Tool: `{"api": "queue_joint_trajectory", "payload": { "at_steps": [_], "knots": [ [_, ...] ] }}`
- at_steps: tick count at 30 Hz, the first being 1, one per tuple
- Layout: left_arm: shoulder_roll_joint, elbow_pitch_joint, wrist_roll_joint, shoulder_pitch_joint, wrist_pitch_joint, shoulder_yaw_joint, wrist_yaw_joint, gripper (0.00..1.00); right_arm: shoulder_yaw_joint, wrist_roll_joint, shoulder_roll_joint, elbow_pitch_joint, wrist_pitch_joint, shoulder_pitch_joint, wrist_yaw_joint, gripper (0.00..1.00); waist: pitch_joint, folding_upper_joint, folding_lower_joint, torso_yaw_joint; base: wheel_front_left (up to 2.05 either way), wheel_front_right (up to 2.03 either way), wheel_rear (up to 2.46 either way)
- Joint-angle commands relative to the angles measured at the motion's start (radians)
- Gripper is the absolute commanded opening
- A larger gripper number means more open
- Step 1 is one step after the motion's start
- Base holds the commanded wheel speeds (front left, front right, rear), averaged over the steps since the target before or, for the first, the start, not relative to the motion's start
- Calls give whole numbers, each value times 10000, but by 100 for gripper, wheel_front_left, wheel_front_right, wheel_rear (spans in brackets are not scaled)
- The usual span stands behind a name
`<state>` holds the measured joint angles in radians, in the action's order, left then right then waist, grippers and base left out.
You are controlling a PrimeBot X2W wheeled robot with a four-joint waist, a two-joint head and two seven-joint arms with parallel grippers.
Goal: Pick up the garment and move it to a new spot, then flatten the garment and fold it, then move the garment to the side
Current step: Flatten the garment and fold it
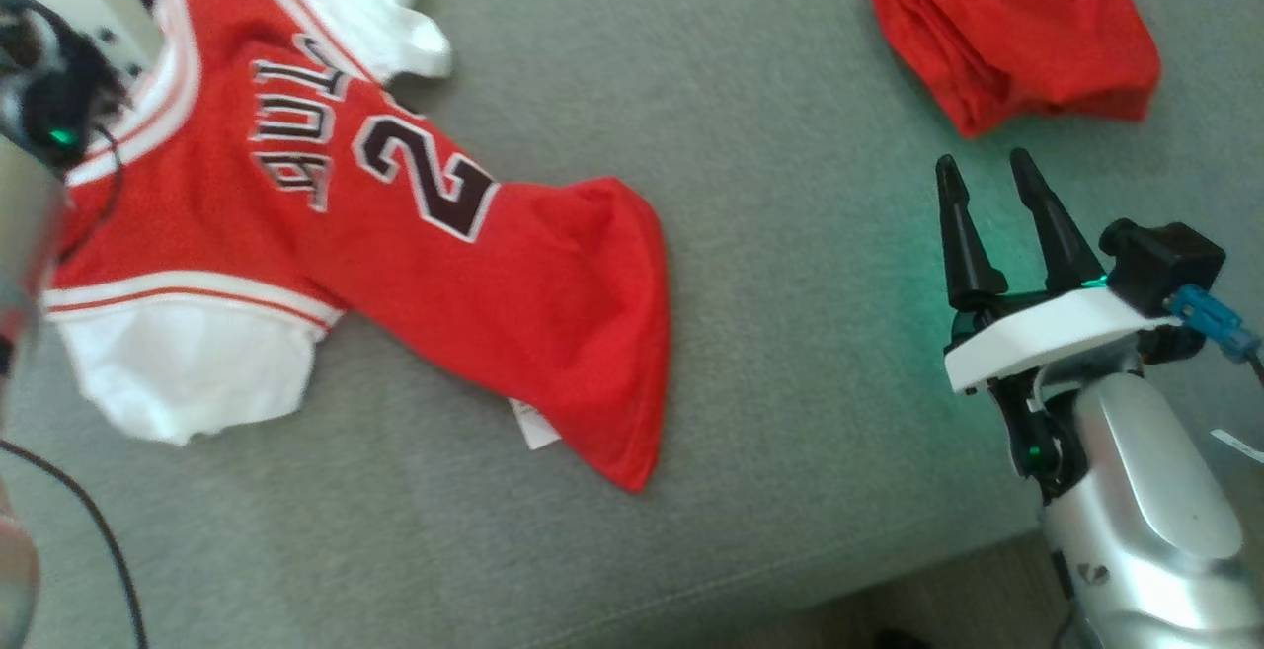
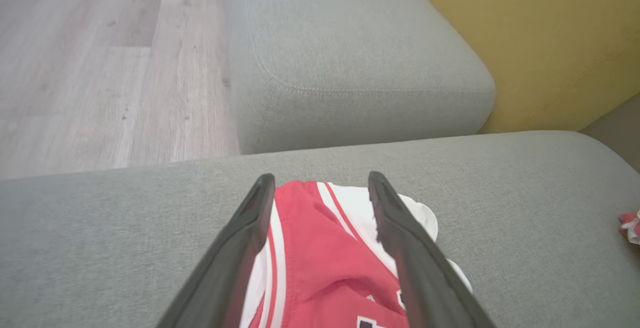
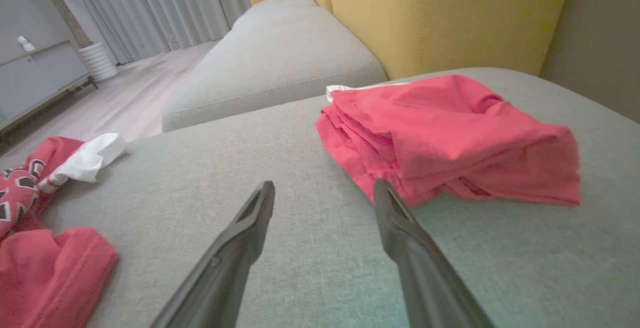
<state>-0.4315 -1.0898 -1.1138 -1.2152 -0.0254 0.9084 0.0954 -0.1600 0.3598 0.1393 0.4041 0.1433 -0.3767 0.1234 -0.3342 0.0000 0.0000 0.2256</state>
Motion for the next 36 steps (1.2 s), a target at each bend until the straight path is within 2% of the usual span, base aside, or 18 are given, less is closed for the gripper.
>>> {"api": "queue_joint_trajectory", "payload": {
  "at_steps": [1, 5, 11, 14, 17, 20, 24, 27, 30, 31, 36],
  "knots": [
    [-324, 304, 170, -186, 349, -141, 72, 100, -161, -2, 171, -257, -22, 91, 73, 100, 636, 0, 0, -593, 0, 0, 0],
    [-315, 763, 399, 474, 1429, 24, 168, 100, -47, -17, 255, -334, -147, 432, 73, 100, 1270, 0, 0, -1161, 0, 0, 0],
    [-438, 1263, 247, 1771, 1947, 51, 121, 100, 7, 11, 212, -493, -351, 897, 73, 100, 1847, 0, 0, -1740, 0, 0, 0],
    [-599, 1803, 64, 2555, 2214, -51, -46, 100, -109, 118, 113, -622, -582, 1185, 73, 100, 2110, 0, 0, -1999, 0, 0, 0],
    [-866, 2678, 173, 3336, 2639, -182, -575, 100, -130, 187, 81, -734, -716, 1448, 73, 100, 2339, 0, 0, -2199, 0, 0, 0],
    [-1204, 4061, 543, 4253, 2851, -729, -1515, 100, -50, 177, 57, -840, -774, 1654, 73, 100, 2506, 0, 0, -2317, 0, 0, 0],
    [-1401, 6999, 2029, 6236, 2866, -2723, -3085, 100, 60, 139, 44, -1004, -790, 1885, 73, 100, 2602, 0, 0, -2396, 0, 0, 0],
    [-1101, 9007, 3422, 8080, 2868, -4054, -3905, 100, 116, 112, 20, -1126, -797, 2052, 73, 100, 2592, 0, 0, -2422, 0, 0, 0],
    [-511, 10598, 4745, 9754, 2869, -5033, -4322, 100, 173, 102, -25, -1194, -845, 2172, 73, 100, 2581, 0, 0, -2430, 0, 0, 0],
    [-303, 10918, 5048, 10229, 2870, -5285, -4337, 100, 188, 99, -38, -1221, -864, 2192, 73, 100, 2572, 0, 0, -2439, 0, 0, 0],
    [626, 11583, 6025, 11463, 2870, -6007, -3839, 100, 214, 96, -30, -1329, -1040, 2220, 73, 100, 2589, 0, 0, -2602, 0, 0, 0]
  ]
}}
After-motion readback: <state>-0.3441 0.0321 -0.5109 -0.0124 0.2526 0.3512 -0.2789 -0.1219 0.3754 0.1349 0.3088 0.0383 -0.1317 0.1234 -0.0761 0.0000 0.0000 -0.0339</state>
